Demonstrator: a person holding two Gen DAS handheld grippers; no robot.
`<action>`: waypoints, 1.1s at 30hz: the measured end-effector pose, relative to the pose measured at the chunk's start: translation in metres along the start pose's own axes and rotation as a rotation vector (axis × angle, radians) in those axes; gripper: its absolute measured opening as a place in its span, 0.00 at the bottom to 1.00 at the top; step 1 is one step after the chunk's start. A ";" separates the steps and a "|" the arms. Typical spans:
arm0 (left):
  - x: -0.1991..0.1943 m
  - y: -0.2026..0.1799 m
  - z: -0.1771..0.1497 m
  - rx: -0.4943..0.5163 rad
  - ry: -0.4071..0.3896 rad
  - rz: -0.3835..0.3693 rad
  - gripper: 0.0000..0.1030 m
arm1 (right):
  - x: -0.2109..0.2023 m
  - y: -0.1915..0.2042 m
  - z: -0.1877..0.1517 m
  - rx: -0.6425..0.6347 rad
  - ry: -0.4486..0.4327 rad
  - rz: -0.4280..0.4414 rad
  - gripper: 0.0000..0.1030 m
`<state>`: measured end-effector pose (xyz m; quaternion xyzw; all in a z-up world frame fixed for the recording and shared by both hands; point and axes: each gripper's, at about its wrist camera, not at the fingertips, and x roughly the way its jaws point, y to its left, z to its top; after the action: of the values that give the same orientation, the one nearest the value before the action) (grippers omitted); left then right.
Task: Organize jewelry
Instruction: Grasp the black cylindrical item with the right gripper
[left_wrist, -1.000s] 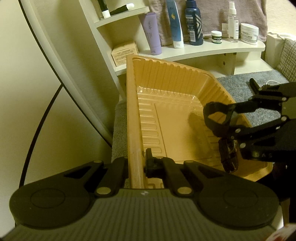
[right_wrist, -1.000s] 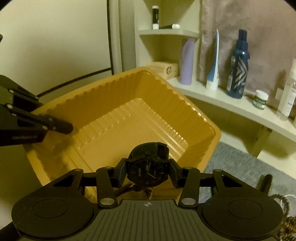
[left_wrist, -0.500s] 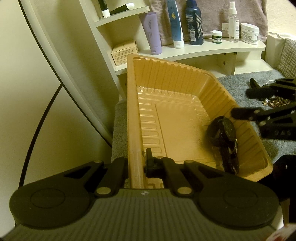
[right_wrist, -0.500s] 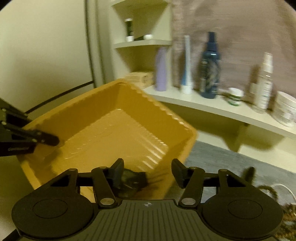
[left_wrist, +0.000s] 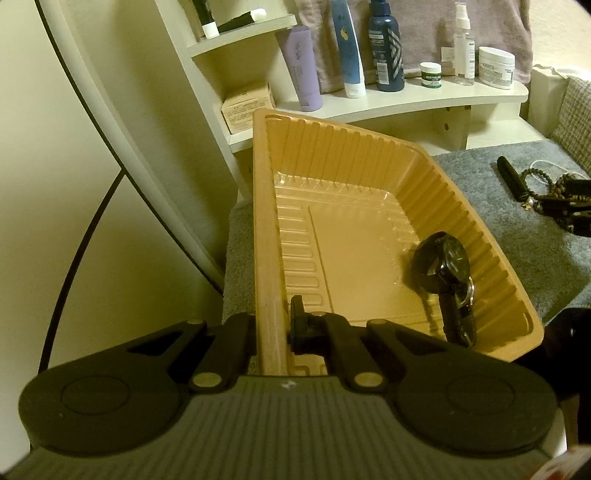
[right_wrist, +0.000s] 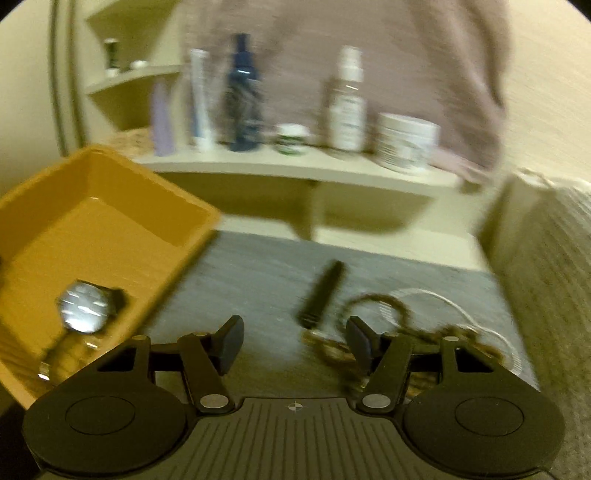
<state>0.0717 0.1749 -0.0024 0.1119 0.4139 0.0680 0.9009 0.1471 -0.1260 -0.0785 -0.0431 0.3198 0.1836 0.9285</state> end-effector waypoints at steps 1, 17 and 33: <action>0.000 0.000 0.000 0.000 0.000 0.000 0.03 | 0.000 -0.007 -0.003 0.009 0.005 -0.022 0.60; 0.001 0.000 -0.001 -0.003 0.002 0.002 0.03 | -0.002 -0.032 -0.006 0.046 -0.021 -0.099 0.60; 0.004 0.001 -0.001 -0.008 0.011 -0.004 0.03 | 0.069 0.008 0.021 0.011 0.068 -0.049 0.37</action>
<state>0.0738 0.1768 -0.0060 0.1073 0.4188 0.0683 0.8991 0.2062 -0.0926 -0.1032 -0.0523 0.3508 0.1575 0.9216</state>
